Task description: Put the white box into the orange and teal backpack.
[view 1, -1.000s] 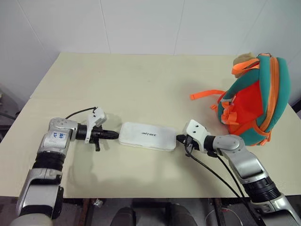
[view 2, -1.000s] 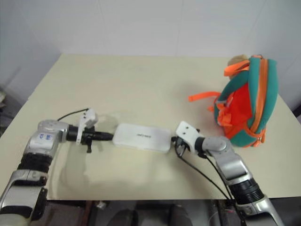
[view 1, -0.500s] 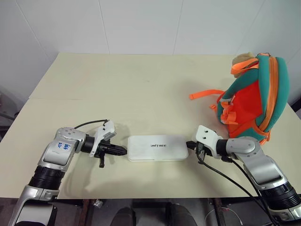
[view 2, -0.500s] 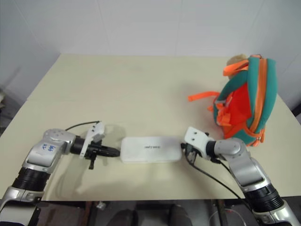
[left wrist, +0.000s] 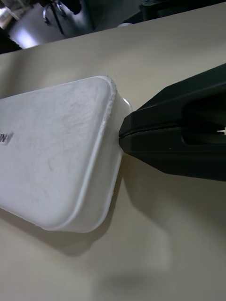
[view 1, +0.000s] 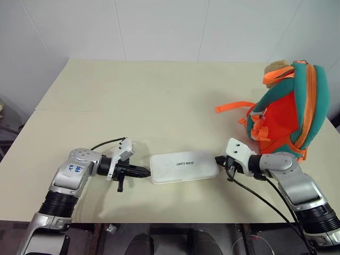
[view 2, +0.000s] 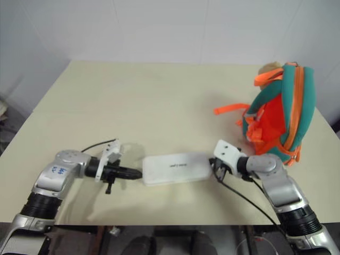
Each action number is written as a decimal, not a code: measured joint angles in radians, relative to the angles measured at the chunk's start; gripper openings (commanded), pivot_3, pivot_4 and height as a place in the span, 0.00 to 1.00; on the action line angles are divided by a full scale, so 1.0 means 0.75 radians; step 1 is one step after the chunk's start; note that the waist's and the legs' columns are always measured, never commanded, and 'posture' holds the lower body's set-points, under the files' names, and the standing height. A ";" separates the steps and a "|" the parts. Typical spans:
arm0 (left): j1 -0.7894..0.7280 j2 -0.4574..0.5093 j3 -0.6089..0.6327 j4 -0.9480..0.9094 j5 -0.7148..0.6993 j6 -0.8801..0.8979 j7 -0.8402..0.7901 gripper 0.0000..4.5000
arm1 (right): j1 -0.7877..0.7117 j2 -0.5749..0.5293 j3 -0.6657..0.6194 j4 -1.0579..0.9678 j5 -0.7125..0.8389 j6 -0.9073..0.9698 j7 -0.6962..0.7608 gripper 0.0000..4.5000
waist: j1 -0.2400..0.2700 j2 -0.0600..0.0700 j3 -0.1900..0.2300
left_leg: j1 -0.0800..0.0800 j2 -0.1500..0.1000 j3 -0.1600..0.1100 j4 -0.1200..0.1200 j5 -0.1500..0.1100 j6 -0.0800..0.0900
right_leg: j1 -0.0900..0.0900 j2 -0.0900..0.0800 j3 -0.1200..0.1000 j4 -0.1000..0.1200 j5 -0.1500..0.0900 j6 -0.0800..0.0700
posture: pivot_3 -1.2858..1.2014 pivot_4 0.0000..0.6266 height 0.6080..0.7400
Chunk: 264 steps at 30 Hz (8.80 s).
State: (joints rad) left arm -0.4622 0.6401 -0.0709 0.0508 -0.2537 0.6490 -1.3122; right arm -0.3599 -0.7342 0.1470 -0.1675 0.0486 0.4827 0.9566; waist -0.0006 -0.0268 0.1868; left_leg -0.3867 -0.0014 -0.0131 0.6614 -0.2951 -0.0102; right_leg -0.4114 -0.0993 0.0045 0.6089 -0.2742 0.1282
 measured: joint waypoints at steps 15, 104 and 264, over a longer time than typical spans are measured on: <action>0.010 0.119 0.001 -0.025 -0.049 0.024 0.018 0.00 | 0.000 -0.021 0.008 -0.039 0.059 -0.023 0.089 0.03 | -0.003 0.001 0.001 | 0.000 0.000 0.001 -0.003 0.000 0.000 | -0.001 0.001 0.000 -0.001 0.000 0.000 | 0.52 0.24 1.00; 0.126 -0.059 0.284 -0.112 -0.714 0.835 0.584 0.99 | 0.100 0.055 -0.055 -0.002 0.058 -0.120 -0.216 1.00 | -0.001 0.002 0.001 | 0.002 -0.002 0.000 -0.010 0.003 -0.006 | -0.002 -0.002 0.000 -0.002 0.000 -0.001 | 0.52 0.24 1.00; -0.417 0.284 0.564 0.688 -0.832 0.869 0.676 0.29 | -0.348 0.268 -0.283 -0.343 0.759 0.381 -0.374 0.11 | -0.035 0.002 0.001 | -0.010 0.001 0.008 -0.020 0.007 -0.016 | -0.021 0.001 0.003 0.001 -0.001 -0.001 | 0.52 0.24 1.00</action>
State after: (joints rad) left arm -0.7750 0.8535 0.3520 0.5670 -0.8777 1.3008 -0.8050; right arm -0.6207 -0.5330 -0.0654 -0.4248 0.6177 0.7688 0.6760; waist -0.0268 -0.0254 0.1878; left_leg -0.3942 -0.0008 -0.0074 0.6461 -0.2902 -0.0221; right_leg -0.4272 -0.0986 0.0067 0.6099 -0.2746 0.1275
